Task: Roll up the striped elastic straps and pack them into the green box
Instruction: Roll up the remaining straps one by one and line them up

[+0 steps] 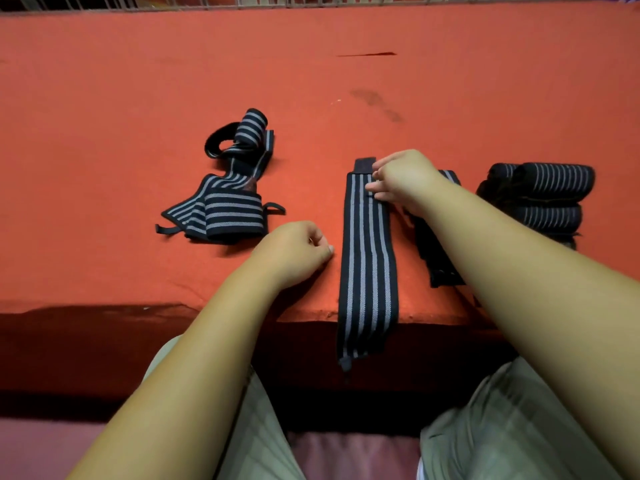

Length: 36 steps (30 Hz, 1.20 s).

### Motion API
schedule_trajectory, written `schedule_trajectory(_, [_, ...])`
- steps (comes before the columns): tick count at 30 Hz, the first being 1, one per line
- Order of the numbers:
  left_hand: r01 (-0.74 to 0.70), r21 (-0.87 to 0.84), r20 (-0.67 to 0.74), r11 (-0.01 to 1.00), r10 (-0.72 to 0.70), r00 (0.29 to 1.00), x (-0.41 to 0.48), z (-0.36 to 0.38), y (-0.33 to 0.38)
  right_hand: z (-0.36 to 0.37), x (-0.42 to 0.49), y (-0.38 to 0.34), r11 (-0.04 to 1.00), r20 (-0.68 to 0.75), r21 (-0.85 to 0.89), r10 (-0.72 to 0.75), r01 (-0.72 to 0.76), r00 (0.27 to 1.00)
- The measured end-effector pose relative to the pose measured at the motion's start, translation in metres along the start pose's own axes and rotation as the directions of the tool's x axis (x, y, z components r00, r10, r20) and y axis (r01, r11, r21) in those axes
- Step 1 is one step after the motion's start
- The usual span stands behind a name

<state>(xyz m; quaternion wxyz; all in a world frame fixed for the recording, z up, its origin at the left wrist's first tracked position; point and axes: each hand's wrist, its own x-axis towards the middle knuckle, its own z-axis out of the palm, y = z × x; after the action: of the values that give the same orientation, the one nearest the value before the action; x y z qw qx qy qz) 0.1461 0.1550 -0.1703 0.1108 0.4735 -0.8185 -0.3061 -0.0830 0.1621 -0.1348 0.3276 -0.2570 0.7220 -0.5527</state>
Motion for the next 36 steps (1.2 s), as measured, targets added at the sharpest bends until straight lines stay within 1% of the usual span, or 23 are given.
schedule_trajectory(2, [-0.018,-0.088,-0.062,0.996,0.013,0.998,-0.010,-0.004,0.004,0.001,-0.012,-0.002,0.997,0.088,-0.071,-0.034,0.040,0.996])
schedule_trajectory(4, [-0.052,-0.127,-0.253,0.990,0.019,0.967,-0.019,-0.016,0.004,0.006,-0.029,-0.004,0.986,0.153,-0.150,-0.047,0.071,0.987])
schedule_trajectory(5, [-0.071,-0.094,-0.382,0.993,0.030,0.924,-0.023,-0.023,0.001,0.011,-0.037,-0.006,0.978,0.207,-0.187,-0.052,0.092,0.977])
schedule_trajectory(6, [-0.067,-0.014,-0.500,0.998,0.051,0.865,-0.025,-0.031,-0.004,0.017,-0.044,-0.009,0.965,0.252,-0.227,-0.075,0.135,0.965])
schedule_trajectory(7, [-0.026,0.079,-0.586,0.996,0.068,0.808,-0.027,-0.039,-0.010,0.023,-0.052,-0.009,0.949,0.296,-0.258,-0.102,0.182,0.950])
schedule_trajectory(8, [0.055,0.134,-0.633,0.989,0.042,0.773,-0.029,-0.045,-0.018,0.029,-0.058,-0.009,0.933,0.346,-0.280,-0.123,0.227,0.930])
schedule_trajectory(9, [0.142,0.129,-0.638,0.982,-0.027,0.769,-0.029,-0.051,-0.028,0.035,-0.063,-0.008,0.916,0.383,-0.302,-0.135,0.263,0.914])
schedule_trajectory(10, [0.209,0.071,-0.598,0.975,-0.126,0.792,-0.029,-0.056,-0.036,0.041,-0.067,-0.007,0.895,0.413,-0.328,-0.153,0.304,0.898])
schedule_trajectory(11, [0.236,-0.017,-0.534,0.972,-0.208,0.820,-0.028,-0.058,-0.046,0.047,-0.070,-0.005,0.871,0.431,-0.346,-0.183,0.349,0.884])
schedule_trajectory(12, [0.220,-0.102,-0.470,0.970,-0.242,0.849,-0.028,-0.059,-0.054,0.053,-0.072,-0.003,0.844,0.447,-0.361,-0.216,0.396,0.868])
schedule_trajectory(13, [0.164,-0.170,-0.446,0.972,-0.224,0.867,-0.027,-0.058,-0.062,0.059,-0.075,-0.001,0.818,0.466,-0.372,-0.244,0.438,0.851])
schedule_trajectory(14, [0.101,-0.208,-0.466,0.973,-0.189,0.864,-0.028,-0.056,-0.068,0.065,-0.076,0.002,0.802,0.488,-0.376,-0.254,0.464,0.835])
schedule_trajectory(17, [-0.050,-0.289,-0.592,0.956,-0.137,0.794,-0.032,-0.048,-0.071,0.081,-0.083,0.005,0.782,0.545,-0.375,-0.248,0.497,0.801])
schedule_trajectory(18, [-0.117,-0.324,-0.595,0.939,-0.106,0.796,-0.034,-0.046,-0.070,0.085,-0.085,0.006,0.768,0.560,-0.376,-0.257,0.519,0.787])
schedule_trajectory(20, [-0.241,-0.373,-0.551,0.896,-0.005,0.834,-0.033,-0.041,-0.066,0.089,-0.087,0.007,0.735,0.583,-0.390,-0.270,0.555,0.766])
schedule_trajectory(23, [-0.322,-0.350,-0.471,0.880,0.132,0.872,-0.029,-0.036,-0.067,0.085,-0.087,0.008,0.707,0.604,-0.402,-0.272,0.582,0.749])
schedule_trajectory(27, [-0.323,-0.354,-0.358,0.878,0.192,0.914,-0.021,-0.039,-0.072,0.075,-0.087,0.013,0.702,0.575,-0.432,-0.269,0.566,0.772])
schedule_trajectory(29, [-0.337,-0.270,-0.313,0.902,0.249,0.916,-0.018,-0.042,-0.073,0.071,-0.090,0.015,0.686,0.536,-0.484,-0.258,0.543,0.804])
schedule_trajectory(30, [-0.339,-0.186,-0.317,0.922,0.271,0.909,-0.016,-0.044,-0.075,0.069,-0.092,0.015,0.684,0.511,-0.505,-0.254,0.526,0.821])
schedule_trajectory(31, [-0.320,-0.086,-0.342,0.943,0.274,0.899,-0.012,-0.045,-0.078,0.066,-0.095,0.015,0.688,0.488,-0.517,-0.252,0.509,0.836])
schedule_trajectory(33, [-0.213,0.080,-0.443,0.974,0.226,0.868,-0.005,-0.049,-0.086,0.060,-0.099,0.014,0.705,0.442,-0.529,-0.246,0.472,0.863])
schedule_trajectory(34, [-0.156,0.113,-0.483,0.981,0.192,0.854,-0.001,-0.051,-0.089,0.057,-0.101,0.013,0.718,0.416,-0.532,-0.240,0.449,0.877])
schedule_trajectory(36, [-0.092,0.063,-0.484,0.994,0.111,0.868,0.002,-0.052,-0.093,0.049,-0.104,0.011,0.748,0.367,-0.524,-0.232,0.407,0.901])
